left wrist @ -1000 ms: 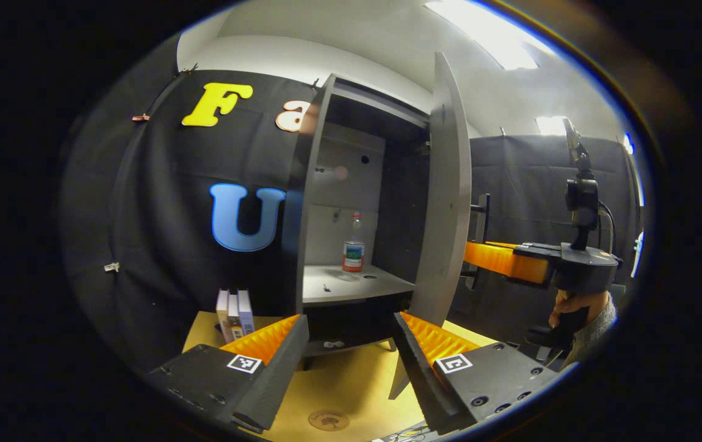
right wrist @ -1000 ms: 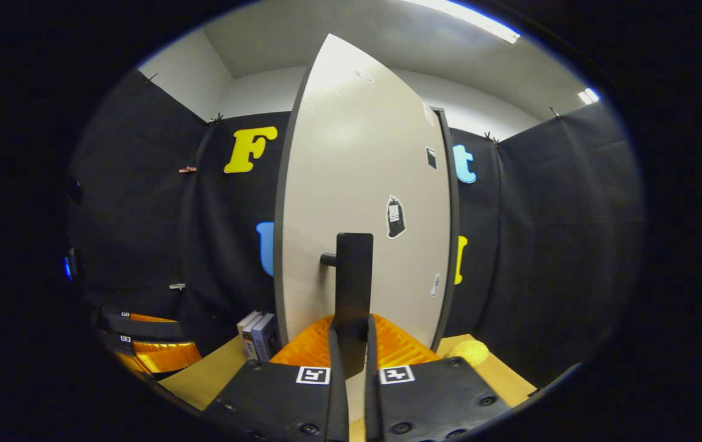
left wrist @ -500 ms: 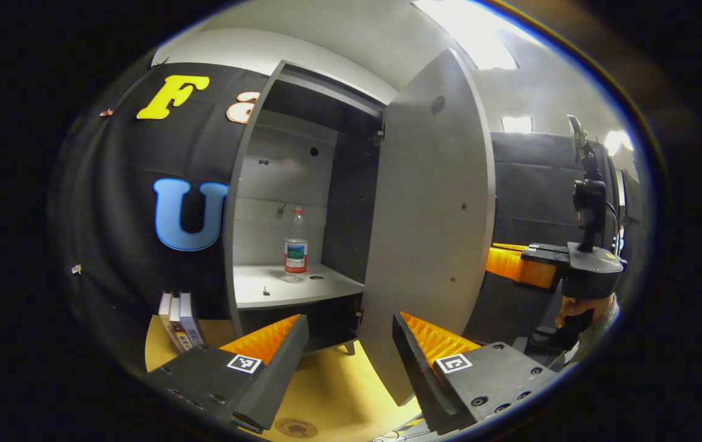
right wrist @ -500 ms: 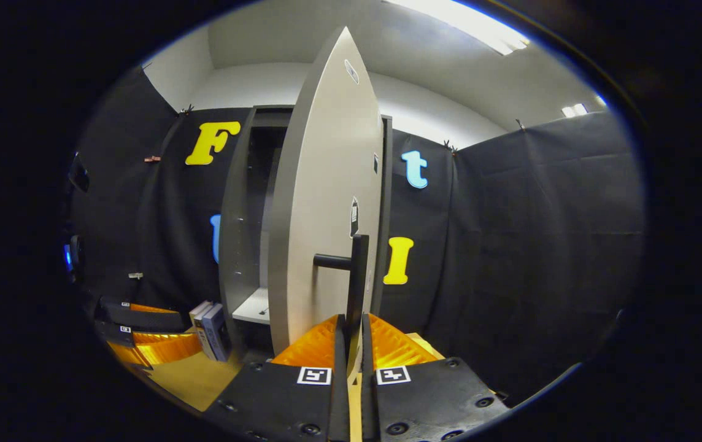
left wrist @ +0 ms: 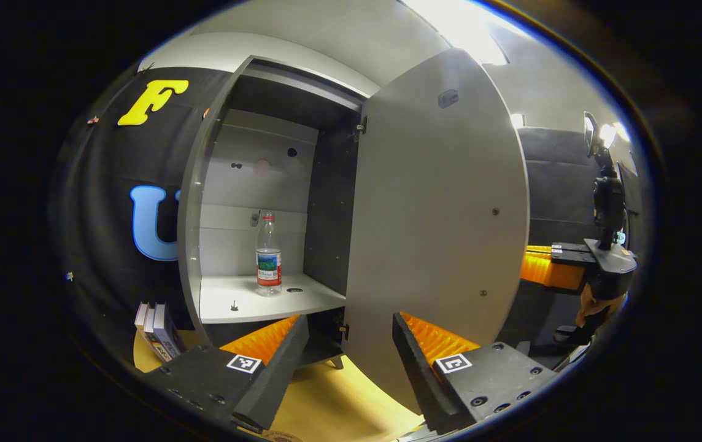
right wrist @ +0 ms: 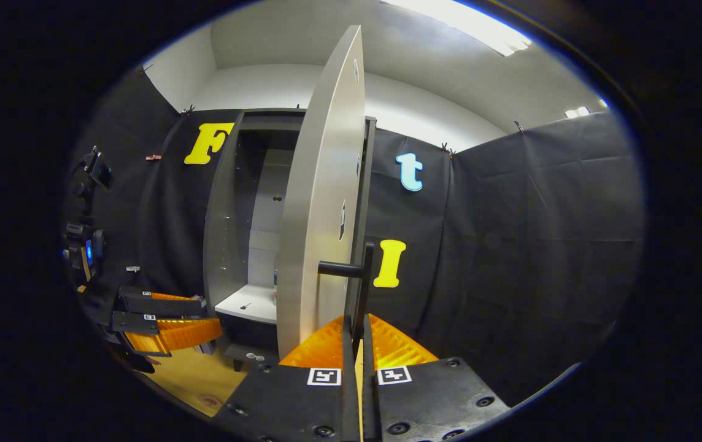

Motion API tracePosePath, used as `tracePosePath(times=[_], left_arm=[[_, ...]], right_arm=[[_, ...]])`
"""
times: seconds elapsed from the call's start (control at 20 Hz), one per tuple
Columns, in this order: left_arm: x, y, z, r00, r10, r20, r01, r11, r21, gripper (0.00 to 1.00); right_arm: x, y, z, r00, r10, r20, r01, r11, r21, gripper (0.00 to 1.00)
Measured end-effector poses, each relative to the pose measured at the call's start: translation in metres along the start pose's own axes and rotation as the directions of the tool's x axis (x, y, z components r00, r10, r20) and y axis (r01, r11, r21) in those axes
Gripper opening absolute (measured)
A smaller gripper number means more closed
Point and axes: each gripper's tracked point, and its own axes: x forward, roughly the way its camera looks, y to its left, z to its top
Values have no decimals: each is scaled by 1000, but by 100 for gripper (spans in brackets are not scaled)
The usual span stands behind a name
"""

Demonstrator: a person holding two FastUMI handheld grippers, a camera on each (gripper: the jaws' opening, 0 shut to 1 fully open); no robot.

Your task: Open the cabinet door with the right hand, grasp the bottle in the cabinet with the left hand and place it on the coaster, then close the cabinet door with the right hand.

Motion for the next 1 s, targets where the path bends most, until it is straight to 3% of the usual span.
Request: tracePosePath(times=[0.2, 0.45, 0.75, 1.0], left_arm=[[25, 6, 4, 998, 64, 14, -64, 998, 18, 88], [64, 44, 14, 980, 194, 52, -198, 977, 75, 87], [113, 80, 26, 950, 298, 91, -306, 949, 83, 87], [147, 89, 25, 938, 334, 92, -341, 936, 83, 87]], right_arm=[[1, -17, -1, 998, 55, -4, -55, 998, 23, 6], [1, -37, -1, 995, 96, -4, -96, 994, 46, 5], [-11, -86, 2, 999, 43, 16, -44, 998, 46, 6], [-32, -119, 9, 998, 27, 57, -33, 994, 105, 6]])
